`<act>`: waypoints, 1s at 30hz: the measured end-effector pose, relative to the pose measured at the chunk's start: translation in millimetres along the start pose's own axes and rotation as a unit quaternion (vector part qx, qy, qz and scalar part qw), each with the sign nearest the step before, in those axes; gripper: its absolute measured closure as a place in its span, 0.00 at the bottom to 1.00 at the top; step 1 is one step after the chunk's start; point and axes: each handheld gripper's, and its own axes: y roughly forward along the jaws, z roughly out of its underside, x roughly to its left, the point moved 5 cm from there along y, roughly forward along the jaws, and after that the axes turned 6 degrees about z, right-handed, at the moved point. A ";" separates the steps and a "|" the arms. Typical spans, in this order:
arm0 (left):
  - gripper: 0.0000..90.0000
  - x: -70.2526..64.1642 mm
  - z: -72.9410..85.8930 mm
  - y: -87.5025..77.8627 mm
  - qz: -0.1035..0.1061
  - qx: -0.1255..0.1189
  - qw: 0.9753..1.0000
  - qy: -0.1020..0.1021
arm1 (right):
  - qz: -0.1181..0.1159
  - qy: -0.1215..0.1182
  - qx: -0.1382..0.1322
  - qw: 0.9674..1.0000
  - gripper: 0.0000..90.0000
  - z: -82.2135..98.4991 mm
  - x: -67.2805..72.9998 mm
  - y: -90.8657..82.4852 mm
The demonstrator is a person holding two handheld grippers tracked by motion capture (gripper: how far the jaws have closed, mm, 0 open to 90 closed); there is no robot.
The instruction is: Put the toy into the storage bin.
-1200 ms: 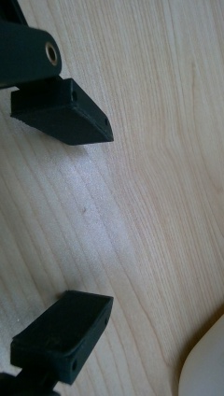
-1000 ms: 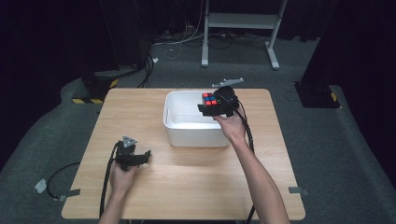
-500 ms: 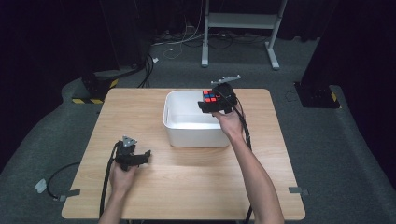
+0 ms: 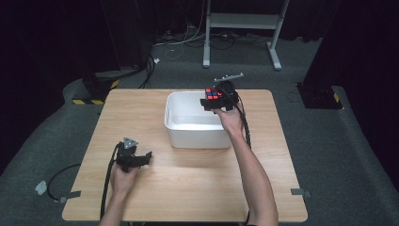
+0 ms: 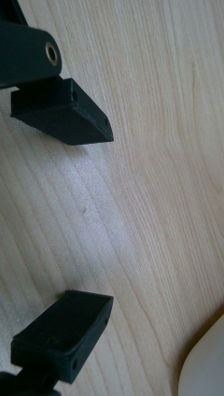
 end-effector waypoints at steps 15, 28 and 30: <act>0.20 0.0 0.1 -0.1 0.000 0.001 1.000 0.001 | 0.025 0.002 0.033 0.999 0.18 -0.8 -9.6 25.8; 0.20 0.1 0.1 -0.2 0.000 0.001 1.000 0.001 | 0.035 -0.006 0.060 0.998 0.18 1.2 -8.7 36.0; 0.20 0.1 0.1 -0.2 0.000 0.001 1.000 0.001 | 0.035 -0.004 0.066 0.997 0.18 2.0 -9.1 37.6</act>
